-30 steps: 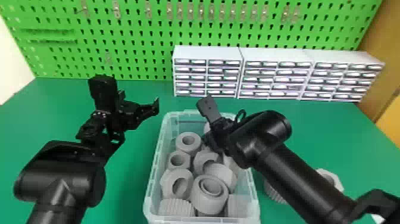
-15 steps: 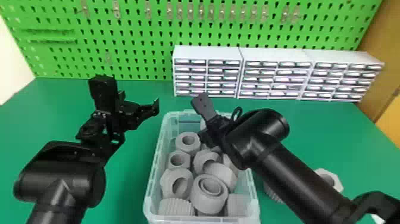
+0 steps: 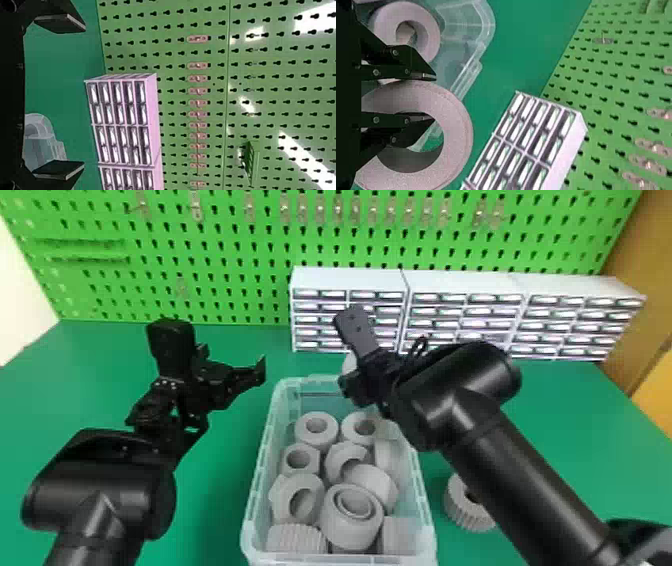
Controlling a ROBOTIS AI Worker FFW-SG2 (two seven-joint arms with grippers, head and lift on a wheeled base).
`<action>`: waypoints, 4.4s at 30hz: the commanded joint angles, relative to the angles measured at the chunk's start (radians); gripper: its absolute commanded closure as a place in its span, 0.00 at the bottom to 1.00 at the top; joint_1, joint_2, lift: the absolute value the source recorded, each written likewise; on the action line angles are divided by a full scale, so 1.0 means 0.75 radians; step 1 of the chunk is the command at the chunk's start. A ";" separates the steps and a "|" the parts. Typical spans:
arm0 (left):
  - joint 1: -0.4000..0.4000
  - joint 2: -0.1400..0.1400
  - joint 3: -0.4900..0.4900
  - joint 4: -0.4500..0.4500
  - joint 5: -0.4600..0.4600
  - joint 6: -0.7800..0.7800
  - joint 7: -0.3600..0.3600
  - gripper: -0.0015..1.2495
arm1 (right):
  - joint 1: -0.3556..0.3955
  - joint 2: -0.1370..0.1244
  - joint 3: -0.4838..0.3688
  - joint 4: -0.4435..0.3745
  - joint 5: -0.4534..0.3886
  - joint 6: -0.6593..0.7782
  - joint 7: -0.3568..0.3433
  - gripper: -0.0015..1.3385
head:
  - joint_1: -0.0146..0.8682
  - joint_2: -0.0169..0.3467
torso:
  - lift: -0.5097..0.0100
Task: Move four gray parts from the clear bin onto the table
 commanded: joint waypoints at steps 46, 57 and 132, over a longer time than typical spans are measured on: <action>-0.003 -0.004 0.013 -0.001 0.003 0.000 -0.018 0.07 | 0.330 -0.064 -0.806 -0.050 -0.034 0.229 -0.033 0.75 | 0.79 0.12 | 0.89; -0.006 -0.004 0.009 -0.001 0.005 0.000 -0.018 0.07 | 0.307 -0.117 -0.775 0.124 -0.152 0.088 -0.019 0.75 | 0.79 0.12 | 0.89; -0.001 -0.004 0.009 0.001 -0.001 0.004 -0.018 0.07 | 0.254 -0.064 -0.481 -0.349 0.027 0.057 0.050 0.40 | 0.79 0.12 | 0.89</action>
